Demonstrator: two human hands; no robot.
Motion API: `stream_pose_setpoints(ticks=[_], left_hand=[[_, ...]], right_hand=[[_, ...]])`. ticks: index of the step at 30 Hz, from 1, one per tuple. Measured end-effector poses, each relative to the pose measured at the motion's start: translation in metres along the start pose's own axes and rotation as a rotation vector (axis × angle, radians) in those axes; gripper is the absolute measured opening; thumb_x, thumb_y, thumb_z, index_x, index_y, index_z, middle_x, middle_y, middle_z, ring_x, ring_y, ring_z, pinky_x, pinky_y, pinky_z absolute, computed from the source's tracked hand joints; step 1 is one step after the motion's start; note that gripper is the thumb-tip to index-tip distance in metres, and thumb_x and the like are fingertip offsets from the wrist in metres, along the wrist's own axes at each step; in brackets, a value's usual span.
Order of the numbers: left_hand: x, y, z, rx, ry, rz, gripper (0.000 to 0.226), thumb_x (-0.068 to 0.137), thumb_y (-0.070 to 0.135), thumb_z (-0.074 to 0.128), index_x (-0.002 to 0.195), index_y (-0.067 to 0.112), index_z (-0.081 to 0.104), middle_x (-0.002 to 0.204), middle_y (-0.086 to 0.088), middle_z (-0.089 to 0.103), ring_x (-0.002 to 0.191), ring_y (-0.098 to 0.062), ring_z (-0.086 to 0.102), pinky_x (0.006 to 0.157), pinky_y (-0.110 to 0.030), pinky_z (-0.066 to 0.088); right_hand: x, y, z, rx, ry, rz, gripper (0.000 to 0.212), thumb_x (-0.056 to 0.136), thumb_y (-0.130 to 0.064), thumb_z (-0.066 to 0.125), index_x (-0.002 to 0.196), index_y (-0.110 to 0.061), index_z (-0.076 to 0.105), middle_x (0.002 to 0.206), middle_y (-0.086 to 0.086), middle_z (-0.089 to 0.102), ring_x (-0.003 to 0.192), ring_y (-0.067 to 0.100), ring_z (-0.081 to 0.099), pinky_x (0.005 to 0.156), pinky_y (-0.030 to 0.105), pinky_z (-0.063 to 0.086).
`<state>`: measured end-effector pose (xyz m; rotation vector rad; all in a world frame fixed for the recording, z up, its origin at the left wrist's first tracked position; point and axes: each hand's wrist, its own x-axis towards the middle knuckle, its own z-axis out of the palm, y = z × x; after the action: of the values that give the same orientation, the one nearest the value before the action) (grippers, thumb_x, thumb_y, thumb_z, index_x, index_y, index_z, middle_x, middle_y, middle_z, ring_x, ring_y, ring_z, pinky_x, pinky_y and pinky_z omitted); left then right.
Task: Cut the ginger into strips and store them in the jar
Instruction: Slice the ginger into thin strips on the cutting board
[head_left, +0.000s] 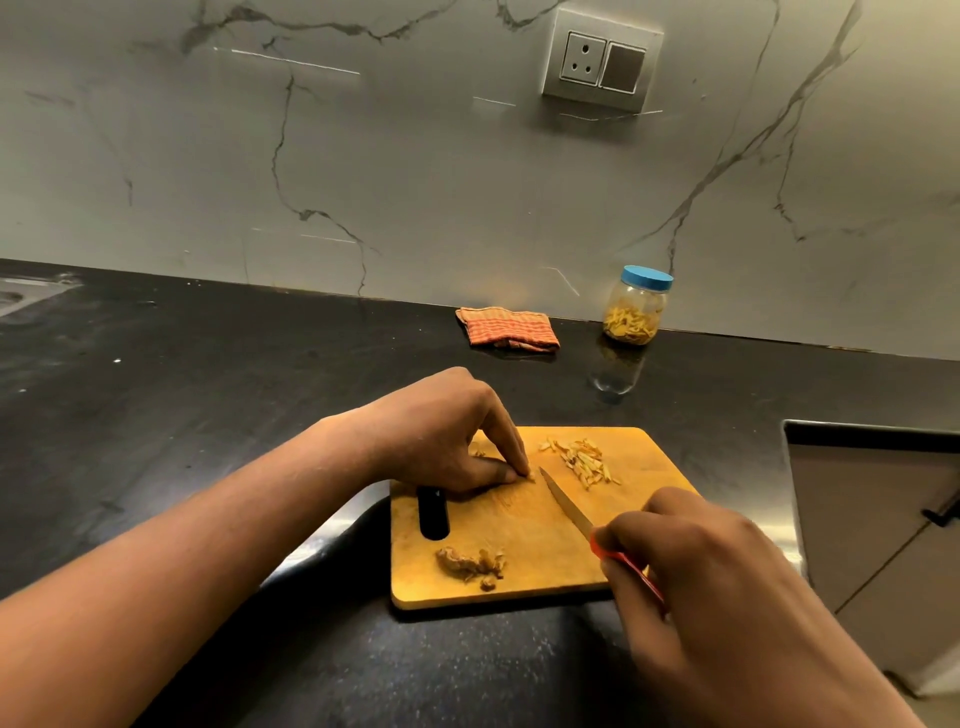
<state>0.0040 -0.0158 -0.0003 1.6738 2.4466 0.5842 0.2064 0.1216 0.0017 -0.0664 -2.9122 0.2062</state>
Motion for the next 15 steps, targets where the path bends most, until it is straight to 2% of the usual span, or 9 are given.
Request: stream_pose_setpoints(ticks=[1,3,5,7,10,15], left_hand=[[0.000,0.000,0.000,0.001,-0.002,-0.004,0.019,0.089,0.029,0.071,0.107,0.034,0.075,0.112,0.021,0.069,0.111,-0.002,0.060,0.100,-0.028,0.049],[0.000,0.000,0.000,0.002,-0.003,-0.008,0.019,0.089,0.029,0.071,0.107,0.033,0.075,0.112,0.021,0.070,0.111,-0.002,0.060,0.100,-0.027,0.049],[0.000,-0.001,0.000,0.002,-0.004,-0.006,0.019,0.089,0.029,0.071,0.107,0.033,0.076,0.112,0.022,0.070,0.112,0.001,0.059,0.101,-0.022,0.047],[0.000,-0.002,0.000,0.005,0.000,0.004,0.019,0.089,0.028,0.071,0.107,0.033,0.076,0.111,0.023,0.070,0.111,0.002,0.059,0.097,-0.015,0.044],[-0.001,-0.002,0.001,0.010,0.000,0.006,0.020,0.089,0.029,0.071,0.108,0.033,0.075,0.112,0.023,0.069,0.111,0.003,0.059,0.091,-0.008,0.040],[-0.001,-0.004,0.001,0.005,-0.009,0.011,0.020,0.090,0.028,0.070,0.109,0.033,0.075,0.114,0.022,0.069,0.112,0.003,0.058,0.094,-0.012,0.041]], right_hand=[[-0.001,0.000,-0.001,0.004,0.032,0.006,0.010,0.066,-0.023,0.077,0.075,-0.027,0.073,0.063,-0.007,0.055,0.046,0.010,0.050,0.047,0.003,0.022],[-0.003,0.000,-0.003,0.021,0.073,-0.013,0.007,0.076,-0.026,0.070,0.082,-0.027,0.074,0.070,-0.008,0.057,0.056,0.010,0.055,0.047,0.012,0.038],[-0.004,0.001,-0.003,0.090,0.146,-0.055,0.017,0.086,-0.032,0.061,0.098,-0.028,0.072,0.085,-0.009,0.059,0.073,0.007,0.057,0.063,0.021,0.051],[-0.003,-0.003,-0.004,0.106,0.177,-0.082,0.024,0.090,-0.036,0.056,0.108,-0.029,0.069,0.093,-0.010,0.058,0.081,0.004,0.056,0.074,0.018,0.050],[0.000,-0.009,-0.005,0.103,0.137,-0.067,0.026,0.092,-0.038,0.052,0.113,-0.032,0.065,0.097,-0.013,0.056,0.084,0.001,0.052,0.070,0.010,0.043],[0.001,-0.010,-0.008,0.095,0.115,-0.038,0.027,0.093,-0.039,0.050,0.116,-0.034,0.063,0.101,-0.014,0.055,0.087,0.000,0.052,0.078,0.013,0.047]])
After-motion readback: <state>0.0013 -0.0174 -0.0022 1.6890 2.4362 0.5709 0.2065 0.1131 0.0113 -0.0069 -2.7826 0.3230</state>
